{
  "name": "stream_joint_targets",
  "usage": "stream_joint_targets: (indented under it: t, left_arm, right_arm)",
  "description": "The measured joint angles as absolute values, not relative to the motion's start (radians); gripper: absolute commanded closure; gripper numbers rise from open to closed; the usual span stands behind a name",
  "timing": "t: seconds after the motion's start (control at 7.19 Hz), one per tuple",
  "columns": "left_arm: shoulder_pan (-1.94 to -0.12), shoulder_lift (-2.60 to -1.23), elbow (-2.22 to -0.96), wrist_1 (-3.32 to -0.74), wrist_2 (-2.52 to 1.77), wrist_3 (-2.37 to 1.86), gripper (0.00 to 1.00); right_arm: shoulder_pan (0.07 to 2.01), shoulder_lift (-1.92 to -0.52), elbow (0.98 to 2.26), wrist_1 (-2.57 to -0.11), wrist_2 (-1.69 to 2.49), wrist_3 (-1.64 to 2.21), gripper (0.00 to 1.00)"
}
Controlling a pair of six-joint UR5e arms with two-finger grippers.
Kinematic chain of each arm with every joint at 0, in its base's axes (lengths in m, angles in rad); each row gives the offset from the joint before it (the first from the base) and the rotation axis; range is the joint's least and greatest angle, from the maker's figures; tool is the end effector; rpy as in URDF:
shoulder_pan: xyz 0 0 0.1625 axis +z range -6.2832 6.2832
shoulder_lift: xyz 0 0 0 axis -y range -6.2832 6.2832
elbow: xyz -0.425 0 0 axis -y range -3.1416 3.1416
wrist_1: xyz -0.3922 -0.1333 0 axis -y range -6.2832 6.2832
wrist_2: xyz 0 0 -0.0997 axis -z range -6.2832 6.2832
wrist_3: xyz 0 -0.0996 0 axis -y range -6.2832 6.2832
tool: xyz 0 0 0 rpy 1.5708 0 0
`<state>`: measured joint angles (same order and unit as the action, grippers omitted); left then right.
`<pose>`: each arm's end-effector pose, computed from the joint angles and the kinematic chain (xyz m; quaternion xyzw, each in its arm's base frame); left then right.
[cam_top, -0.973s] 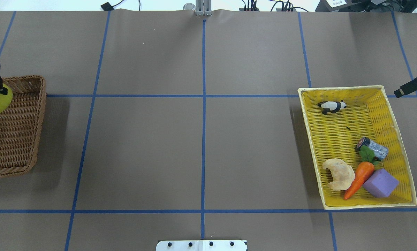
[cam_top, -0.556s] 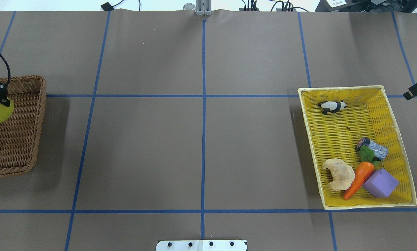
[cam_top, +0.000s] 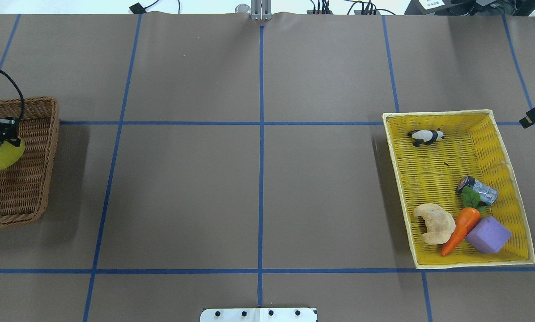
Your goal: Move tape to another basket
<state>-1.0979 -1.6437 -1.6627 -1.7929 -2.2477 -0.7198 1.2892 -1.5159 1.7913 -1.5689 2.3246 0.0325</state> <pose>0.1826 -0.5126 0.5563 -0.0330 0.3714 -0.0506 0.9265 -0.0810 -0.5143 0.5228 0.0699 -0.3801 -0.1649 0.9074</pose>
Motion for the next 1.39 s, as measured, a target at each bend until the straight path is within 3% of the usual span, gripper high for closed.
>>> stream_joint_targets:
  t: [0.7, 1.11, 1.39]
  left_arm:
    - [-1.073, -1.648, -1.599, -1.888, -2.246, -0.75, 0.99]
    - [-1.066, -1.649, -1.597, -1.89, -2.247, -0.751, 0.45]
    - [-1.064, -1.649, -1.598, -1.891, -2.246, -0.749, 0.34]
  right_arm:
    - [1.289, -1.516, 1.796, -1.57, 2.324, 0.037, 0.0]
    - [1.289, -1.513, 1.798, -1.571, 2.327, 0.041, 0.0]
    - [1.289, -1.511, 1.809, -1.584, 2.335, 0.041, 0.0]
